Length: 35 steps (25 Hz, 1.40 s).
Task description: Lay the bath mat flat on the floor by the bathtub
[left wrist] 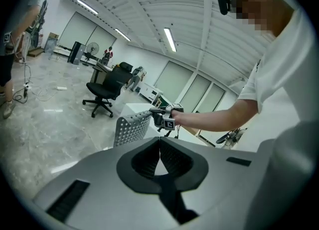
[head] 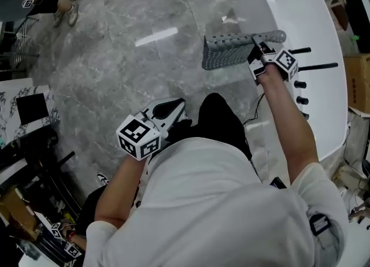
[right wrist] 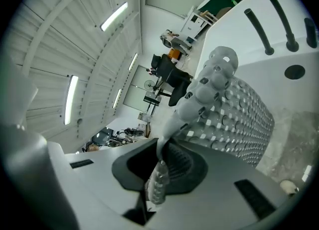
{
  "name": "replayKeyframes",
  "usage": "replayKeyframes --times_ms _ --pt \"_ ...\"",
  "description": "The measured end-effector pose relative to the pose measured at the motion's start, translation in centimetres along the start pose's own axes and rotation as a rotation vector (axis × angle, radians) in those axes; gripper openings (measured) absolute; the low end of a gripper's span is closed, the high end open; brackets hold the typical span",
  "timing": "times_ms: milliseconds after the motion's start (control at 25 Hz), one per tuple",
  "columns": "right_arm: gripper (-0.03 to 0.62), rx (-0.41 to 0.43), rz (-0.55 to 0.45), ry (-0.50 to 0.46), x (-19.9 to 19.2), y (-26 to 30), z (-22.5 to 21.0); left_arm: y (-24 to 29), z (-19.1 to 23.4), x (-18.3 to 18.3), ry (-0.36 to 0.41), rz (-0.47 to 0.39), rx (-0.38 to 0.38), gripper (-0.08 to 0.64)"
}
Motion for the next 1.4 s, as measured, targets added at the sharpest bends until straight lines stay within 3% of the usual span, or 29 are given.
replayKeyframes --times_ms 480,920,1120,1240,1400 --pt "0.037 -0.024 0.009 0.046 6.0 17.4 -5.0 8.1 5.1 2.2 -0.148 0.060 -0.029 0.018" --pt "0.037 0.030 0.043 0.034 12.9 29.6 -11.4 20.4 8.3 6.6 -0.113 0.106 -0.081 0.018" --pt "0.037 0.025 0.020 0.047 14.2 29.3 -15.0 23.3 7.8 6.5 -0.117 0.165 -0.146 0.018" --pt "0.037 -0.050 0.014 0.068 13.5 27.1 -20.6 25.5 7.5 4.9 -0.097 0.218 -0.171 0.018" --pt "0.035 -0.180 0.016 0.103 11.1 22.0 -28.8 27.6 6.9 2.0 -0.126 0.293 -0.226 0.018"
Point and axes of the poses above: the fingertips, and each gripper's own axes: y forward along the fingers, z to its left, x out of its top, the point moved 4 cm from there along -y, backward along the fingers, and after that the axes turned 3 degrees about x, right-handed, at the moved point
